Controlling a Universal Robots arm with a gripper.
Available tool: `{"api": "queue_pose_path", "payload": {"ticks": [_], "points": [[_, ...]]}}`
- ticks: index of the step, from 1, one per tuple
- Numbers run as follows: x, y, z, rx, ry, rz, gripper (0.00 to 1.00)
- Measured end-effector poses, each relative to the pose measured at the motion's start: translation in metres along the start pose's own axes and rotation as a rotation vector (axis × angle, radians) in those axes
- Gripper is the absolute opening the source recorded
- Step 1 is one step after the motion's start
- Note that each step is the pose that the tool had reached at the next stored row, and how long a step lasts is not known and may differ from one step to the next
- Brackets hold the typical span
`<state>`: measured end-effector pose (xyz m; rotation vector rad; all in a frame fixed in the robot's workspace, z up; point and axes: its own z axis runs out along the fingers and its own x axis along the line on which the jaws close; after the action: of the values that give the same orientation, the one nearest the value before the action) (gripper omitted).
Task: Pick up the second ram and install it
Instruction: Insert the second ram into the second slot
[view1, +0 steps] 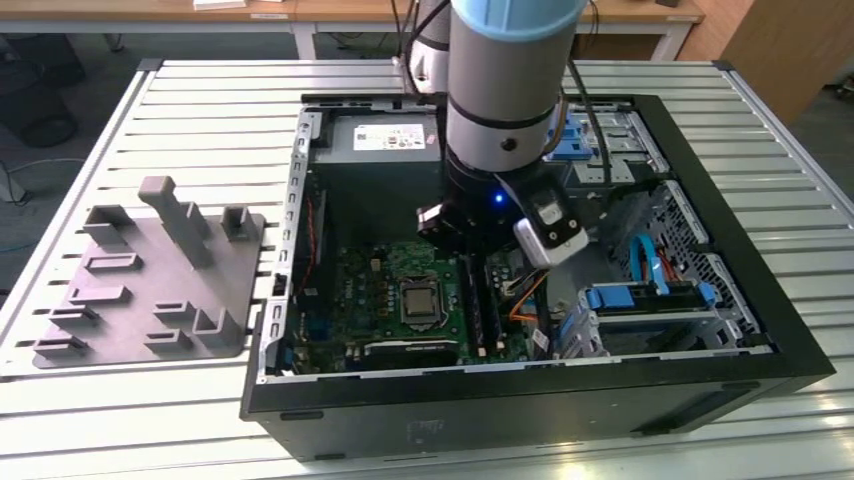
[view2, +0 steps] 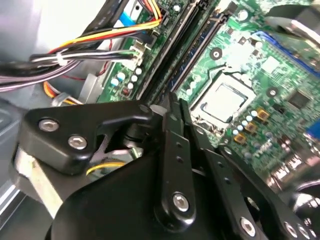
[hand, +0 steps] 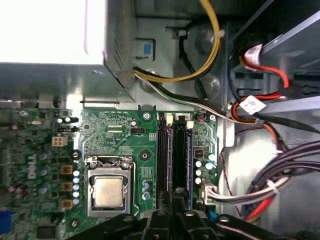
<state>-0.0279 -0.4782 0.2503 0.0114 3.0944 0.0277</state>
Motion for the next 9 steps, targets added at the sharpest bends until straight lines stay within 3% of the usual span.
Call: {"api": "queue_pose_path", "payload": {"ticks": [2, 4, 9], "points": [[-0.0003, 0.0002, -0.0068, 0.0004, -0.0001, 0.0, 0.1], [-0.0006, 0.0004, -0.0129, 0.0005, -0.0001, 0.0, 0.1], [-0.0006, 0.0004, -0.0141, 0.0005, -0.0001, 0.0, 0.1]]}}
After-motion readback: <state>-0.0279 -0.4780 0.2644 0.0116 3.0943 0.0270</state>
